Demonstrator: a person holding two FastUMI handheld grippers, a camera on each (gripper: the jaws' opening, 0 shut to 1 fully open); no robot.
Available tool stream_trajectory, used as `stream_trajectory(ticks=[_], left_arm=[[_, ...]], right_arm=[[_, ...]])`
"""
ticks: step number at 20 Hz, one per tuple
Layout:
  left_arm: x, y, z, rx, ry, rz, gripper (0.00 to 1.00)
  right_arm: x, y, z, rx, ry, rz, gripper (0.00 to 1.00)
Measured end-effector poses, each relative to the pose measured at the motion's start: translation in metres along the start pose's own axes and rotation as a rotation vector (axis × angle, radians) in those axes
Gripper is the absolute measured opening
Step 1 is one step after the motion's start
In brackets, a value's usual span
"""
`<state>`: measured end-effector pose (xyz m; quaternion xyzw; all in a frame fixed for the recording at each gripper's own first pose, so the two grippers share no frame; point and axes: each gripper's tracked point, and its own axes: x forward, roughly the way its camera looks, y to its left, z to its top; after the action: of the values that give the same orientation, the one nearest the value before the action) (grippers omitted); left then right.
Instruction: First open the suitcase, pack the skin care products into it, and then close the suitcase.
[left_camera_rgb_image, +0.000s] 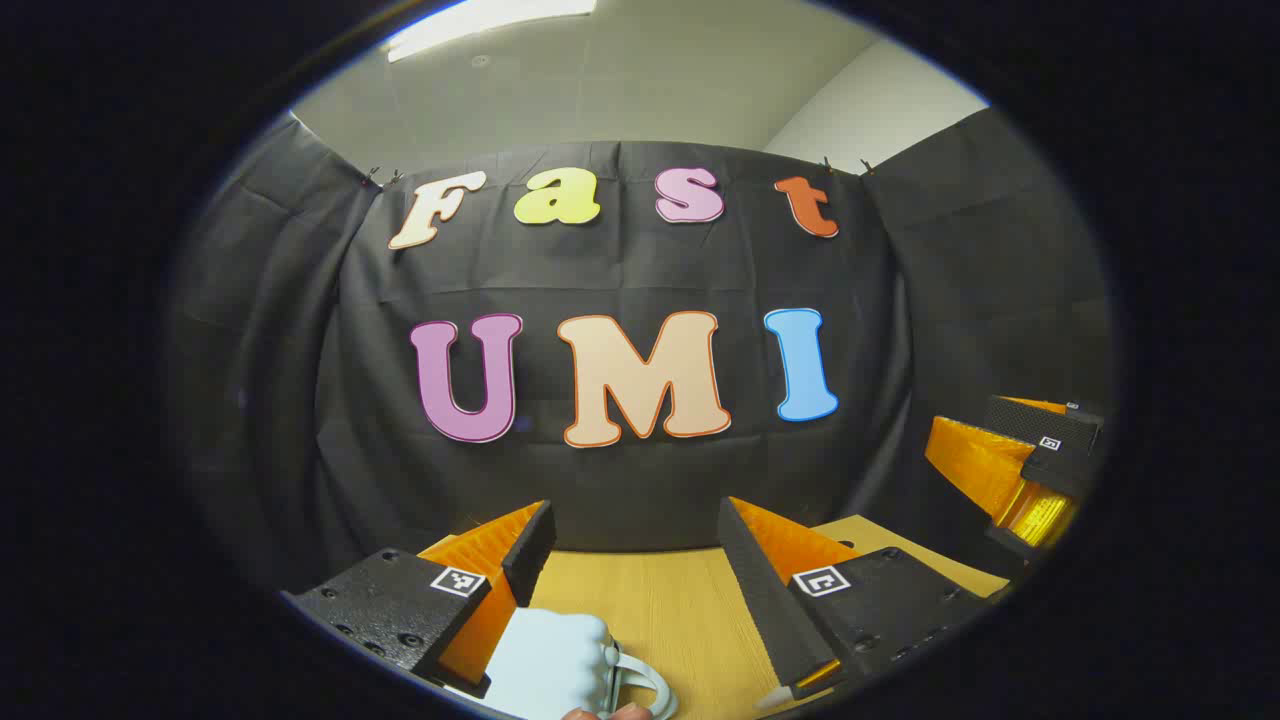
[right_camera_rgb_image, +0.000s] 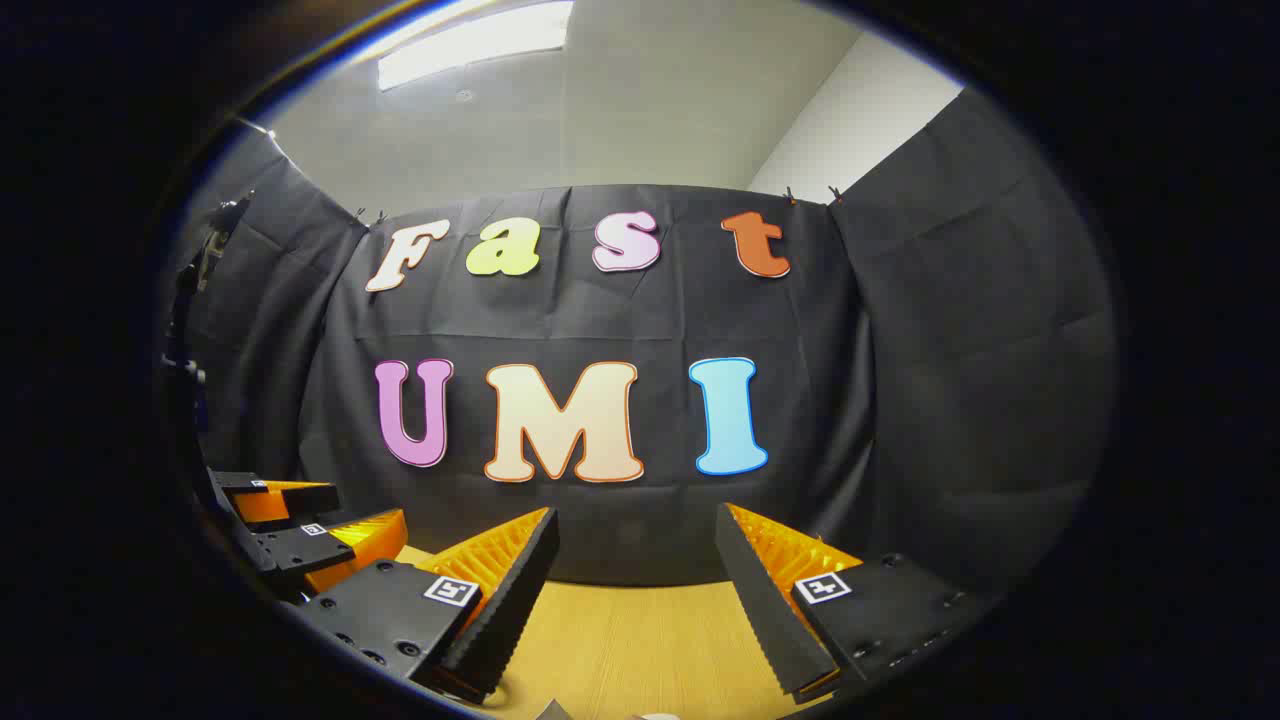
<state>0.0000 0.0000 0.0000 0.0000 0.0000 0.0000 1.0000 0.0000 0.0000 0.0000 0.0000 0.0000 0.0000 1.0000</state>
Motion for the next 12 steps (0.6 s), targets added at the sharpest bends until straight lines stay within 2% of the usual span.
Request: stream_trajectory(ticks=[6, 12], left_arm=[[-0.003, 0.004, -0.013, -0.010, 0.025, 0.010, 0.95], [0.002, 0.010, -0.079, -0.009, 0.185, 0.028, 0.95]], right_arm=[[0.000, 0.001, 0.007, -0.021, -0.016, 0.017, 0.98], [-0.002, -0.013, 0.000, -0.039, 0.005, -0.012, 0.98]])
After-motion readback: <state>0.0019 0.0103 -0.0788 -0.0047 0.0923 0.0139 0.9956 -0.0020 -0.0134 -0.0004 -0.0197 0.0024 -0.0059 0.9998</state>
